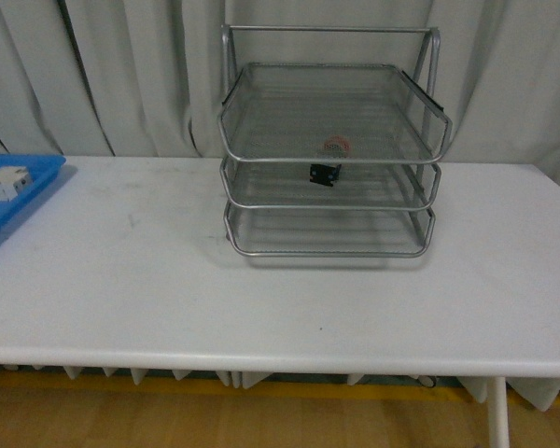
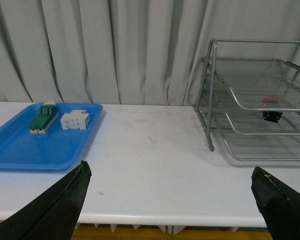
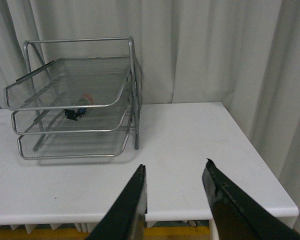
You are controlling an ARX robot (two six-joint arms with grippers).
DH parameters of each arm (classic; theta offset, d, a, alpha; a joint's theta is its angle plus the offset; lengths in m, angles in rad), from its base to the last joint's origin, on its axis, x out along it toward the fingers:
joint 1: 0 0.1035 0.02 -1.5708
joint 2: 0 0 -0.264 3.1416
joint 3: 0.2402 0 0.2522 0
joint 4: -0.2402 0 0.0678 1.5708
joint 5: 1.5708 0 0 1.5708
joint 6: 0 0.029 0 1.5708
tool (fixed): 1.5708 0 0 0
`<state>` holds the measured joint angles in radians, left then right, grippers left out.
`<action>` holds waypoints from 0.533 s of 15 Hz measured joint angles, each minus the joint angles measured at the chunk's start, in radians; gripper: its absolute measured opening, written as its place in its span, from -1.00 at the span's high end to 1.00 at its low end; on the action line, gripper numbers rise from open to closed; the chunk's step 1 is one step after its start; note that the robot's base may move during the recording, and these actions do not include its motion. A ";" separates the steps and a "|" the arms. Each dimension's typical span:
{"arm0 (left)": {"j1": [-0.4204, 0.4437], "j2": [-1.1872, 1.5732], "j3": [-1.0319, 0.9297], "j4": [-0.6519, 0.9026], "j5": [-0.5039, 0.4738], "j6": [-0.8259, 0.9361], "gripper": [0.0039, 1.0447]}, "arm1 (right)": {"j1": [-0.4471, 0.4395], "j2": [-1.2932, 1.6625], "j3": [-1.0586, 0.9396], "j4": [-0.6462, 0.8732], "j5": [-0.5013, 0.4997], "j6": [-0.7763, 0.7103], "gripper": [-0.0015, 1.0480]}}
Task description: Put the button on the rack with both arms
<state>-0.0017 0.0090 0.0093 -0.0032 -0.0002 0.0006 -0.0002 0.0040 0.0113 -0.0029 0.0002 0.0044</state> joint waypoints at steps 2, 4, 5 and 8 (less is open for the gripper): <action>0.000 0.000 0.000 0.000 0.000 0.000 -0.88 | 0.000 0.000 0.000 0.000 0.000 0.000 -0.08; 0.000 0.000 0.000 0.000 0.000 0.000 -0.88 | 0.000 0.000 0.000 0.000 0.000 0.000 -0.61; 0.000 0.000 0.000 0.000 0.000 0.000 -0.88 | 0.000 0.000 0.000 0.000 0.000 0.000 -0.85; 0.000 0.000 0.000 0.000 0.000 0.000 -0.88 | 0.000 0.000 0.000 0.000 0.000 0.000 -0.87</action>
<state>-0.0017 0.0090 0.0093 -0.0029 -0.0002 0.0006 -0.0002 0.0040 0.0113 -0.0032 0.0002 0.0048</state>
